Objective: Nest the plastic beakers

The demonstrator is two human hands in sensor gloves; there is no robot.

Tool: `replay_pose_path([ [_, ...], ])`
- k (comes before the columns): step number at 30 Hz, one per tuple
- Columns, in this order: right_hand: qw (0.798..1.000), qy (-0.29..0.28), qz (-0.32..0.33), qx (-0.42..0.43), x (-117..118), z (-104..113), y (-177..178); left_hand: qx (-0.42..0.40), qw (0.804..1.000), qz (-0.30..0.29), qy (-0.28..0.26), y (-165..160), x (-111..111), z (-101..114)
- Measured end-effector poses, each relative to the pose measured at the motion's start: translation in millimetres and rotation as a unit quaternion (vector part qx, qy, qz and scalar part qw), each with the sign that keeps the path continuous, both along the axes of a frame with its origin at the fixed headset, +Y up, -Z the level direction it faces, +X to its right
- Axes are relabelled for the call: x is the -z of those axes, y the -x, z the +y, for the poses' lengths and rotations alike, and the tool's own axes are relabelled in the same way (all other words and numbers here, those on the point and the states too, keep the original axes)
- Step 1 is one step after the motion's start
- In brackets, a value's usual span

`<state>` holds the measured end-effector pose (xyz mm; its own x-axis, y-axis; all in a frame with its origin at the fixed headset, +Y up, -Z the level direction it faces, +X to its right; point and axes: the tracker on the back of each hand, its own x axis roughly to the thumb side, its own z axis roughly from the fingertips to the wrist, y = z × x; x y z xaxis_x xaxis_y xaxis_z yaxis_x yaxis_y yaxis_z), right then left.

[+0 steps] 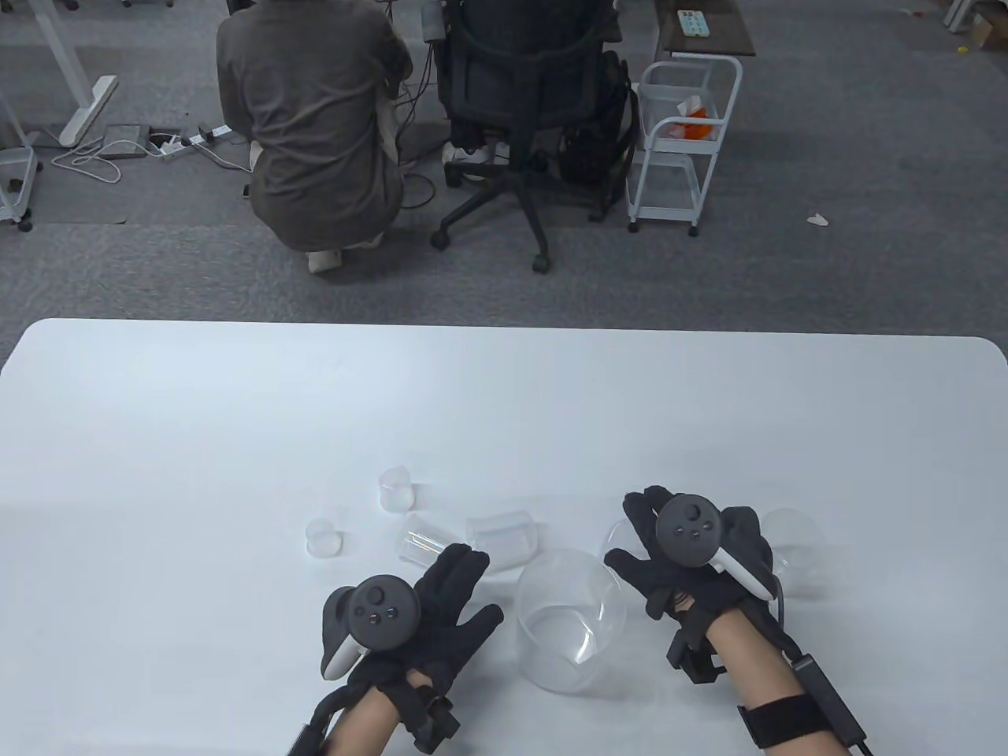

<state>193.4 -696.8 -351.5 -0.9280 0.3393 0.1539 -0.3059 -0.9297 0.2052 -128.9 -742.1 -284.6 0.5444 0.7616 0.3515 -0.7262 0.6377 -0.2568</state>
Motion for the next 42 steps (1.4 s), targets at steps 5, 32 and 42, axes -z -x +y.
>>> replay_pose_path([
  [5, 0.999, -0.008, 0.017, -0.032, -2, -15, 1, 0.001, 1.000, 0.001, 0.001, 0, 0, 0],
  [32, 0.935, -0.200, -0.090, 0.278, -36, 63, -71, -0.121, 0.992, 0.029, -0.036, 6, 0, 69],
  [42, 0.857, -0.171, -0.007, 0.486, -65, 94, -36, -0.211, 0.977, -0.017, -0.037, -22, -8, 126],
])
